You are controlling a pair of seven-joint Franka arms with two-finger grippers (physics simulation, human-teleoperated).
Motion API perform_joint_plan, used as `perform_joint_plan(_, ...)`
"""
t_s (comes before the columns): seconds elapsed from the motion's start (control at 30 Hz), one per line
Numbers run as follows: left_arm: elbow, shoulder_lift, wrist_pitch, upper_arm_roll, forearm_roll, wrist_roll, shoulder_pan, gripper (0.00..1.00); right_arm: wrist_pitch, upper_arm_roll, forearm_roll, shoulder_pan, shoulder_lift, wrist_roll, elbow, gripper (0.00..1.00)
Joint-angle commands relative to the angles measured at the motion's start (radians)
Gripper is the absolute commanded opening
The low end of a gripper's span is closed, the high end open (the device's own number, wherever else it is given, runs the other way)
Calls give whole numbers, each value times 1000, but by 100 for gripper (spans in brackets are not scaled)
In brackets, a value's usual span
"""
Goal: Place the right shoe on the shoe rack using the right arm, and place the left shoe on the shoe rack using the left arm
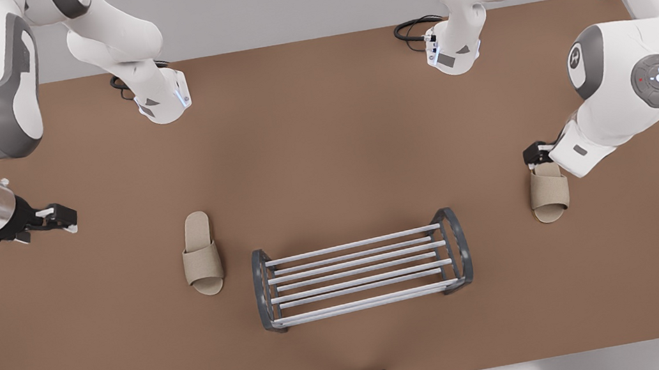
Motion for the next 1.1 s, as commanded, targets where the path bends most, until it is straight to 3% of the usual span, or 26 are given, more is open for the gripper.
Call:
perform_joint_plan(0.0, 0, -1, 20, 0, 6, -46, 1, 100, -21, -2, -14, -1, 3, 16, 1, 100)
perform_joint_plan(0.07, -3, -2, 39, 0, 4, -46, 1, 100, 160, 2, 52, 5, -12, 22, -100, 100)
perform_joint_plan(0.13, -7, -7, 55, 14, -8, -46, 1, 100, 212, 9, 52, 56, -32, 22, -145, 100)
perform_joint_plan(0.2, -66, -36, 102, 115, -117, 17, -1, 100, 358, 16, 4, 111, -86, 18, -300, 100)
perform_joint_plan(0.27, -179, -73, 163, 314, -299, 334, -1, 100, 401, 211, -310, 66, -112, 16, -419, 100)
perform_joint_plan(0.3, -303, -91, 232, 457, -485, 558, -2, 100, 517, 321, -359, -4, -156, 18, -531, 100)
perform_joint_plan(0.33, -438, -94, 303, 573, -664, 800, -1, 100, 609, 331, -522, 12, -164, 25, -610, 100)
perform_joint_plan(0.4, -677, -96, 463, 663, -920, 1168, -2, 100, 691, 361, -715, 24, -181, 62, -720, 100)
perform_joint_plan(0.47, -872, -93, 593, 676, -1221, 1498, -1, 100, 847, 395, -1069, 27, -177, 321, -875, 100)
perform_joint_plan(0.53, -984, -77, 667, 680, -1458, 1831, -1, 100, 884, 397, -1560, 29, -148, 624, -1002, 100)
perform_joint_plan(0.7, -1116, -44, 685, 755, -1683, 2247, -1, 100, 872, 360, -2031, 10, -71, 975, -1114, 100)
perform_joint_plan(0.8, -1173, -42, 679, 756, -1734, 2247, -1, 100, 755, 328, -2189, 56, 34, 1120, -1127, 100)
perform_joint_plan(0.87, -1187, -36, 679, 753, -1814, 2247, -2, 100, 606, 256, -2231, 226, 118, 1252, -1134, 100)
perform_joint_plan(0.97, -1185, -21, 678, 750, -1826, 2246, -4, 100, 606, 251, -2320, 226, 109, 1311, -1194, 100)
perform_joint_plan(1.07, -1185, -2, 679, 719, -1967, 2196, -12, 100, 608, 242, -2398, 211, 112, 1338, -1217, 100)
